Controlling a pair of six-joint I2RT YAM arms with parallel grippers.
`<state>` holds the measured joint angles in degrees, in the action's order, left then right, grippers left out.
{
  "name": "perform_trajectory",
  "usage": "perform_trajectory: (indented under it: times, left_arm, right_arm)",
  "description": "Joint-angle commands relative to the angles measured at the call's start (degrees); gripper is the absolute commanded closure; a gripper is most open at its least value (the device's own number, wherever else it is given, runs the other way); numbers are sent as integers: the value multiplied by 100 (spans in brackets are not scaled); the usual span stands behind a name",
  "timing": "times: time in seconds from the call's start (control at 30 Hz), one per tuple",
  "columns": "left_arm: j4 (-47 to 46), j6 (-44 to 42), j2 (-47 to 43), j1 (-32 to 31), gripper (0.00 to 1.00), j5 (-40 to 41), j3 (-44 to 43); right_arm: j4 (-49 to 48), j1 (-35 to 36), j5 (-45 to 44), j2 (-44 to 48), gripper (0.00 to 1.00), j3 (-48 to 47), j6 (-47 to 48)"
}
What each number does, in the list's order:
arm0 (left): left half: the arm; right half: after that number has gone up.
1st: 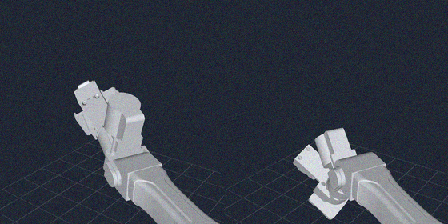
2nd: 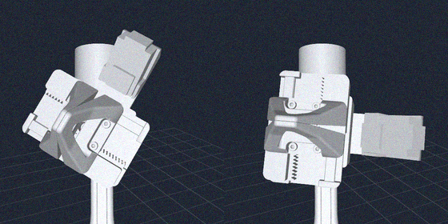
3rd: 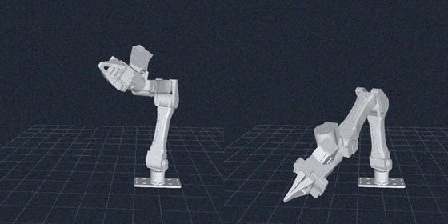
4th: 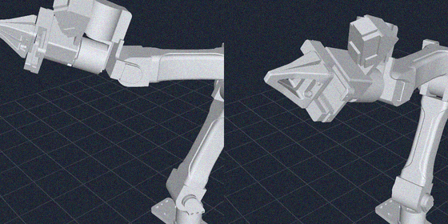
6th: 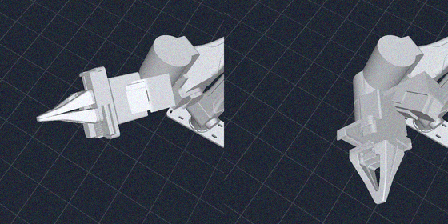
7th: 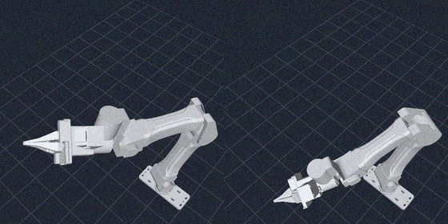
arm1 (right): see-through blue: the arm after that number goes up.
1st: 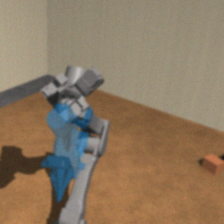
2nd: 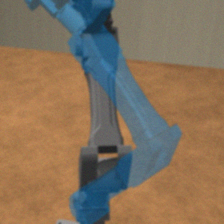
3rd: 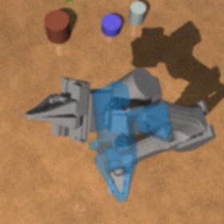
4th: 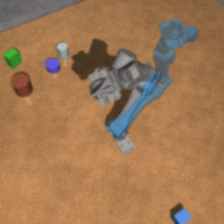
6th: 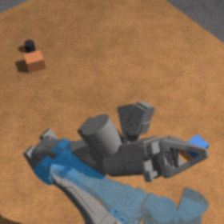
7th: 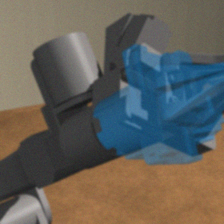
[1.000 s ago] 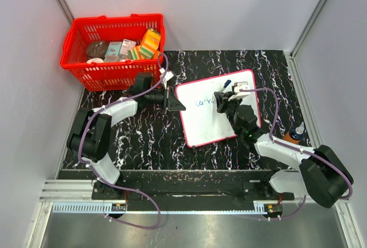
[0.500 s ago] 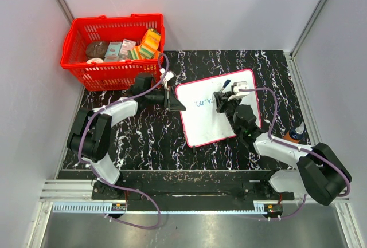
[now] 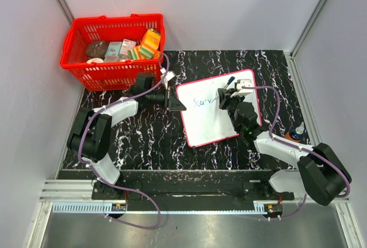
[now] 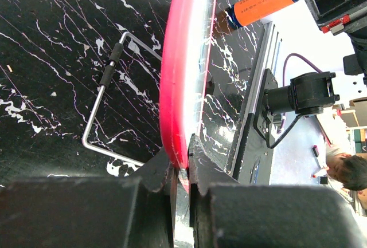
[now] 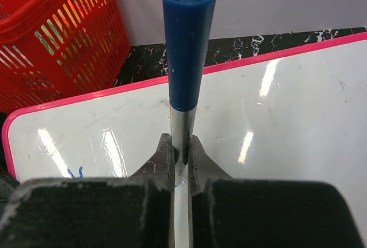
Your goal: Write a sentence on the whiteboard
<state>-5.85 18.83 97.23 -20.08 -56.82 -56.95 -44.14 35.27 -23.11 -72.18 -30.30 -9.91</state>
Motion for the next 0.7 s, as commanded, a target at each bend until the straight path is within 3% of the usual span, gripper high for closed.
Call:
perform_trajectory:
  times: [0.0,0.67]
  left_arm:
    - [514,-1092,208,-286,100,619,114]
    - [567,-1145,244,-339,100,663,105]
  right_arm:
    - [-86,-64,-159,-42,100,-213,68]
    - [-165,-73,554,-147,100,-143,-81]
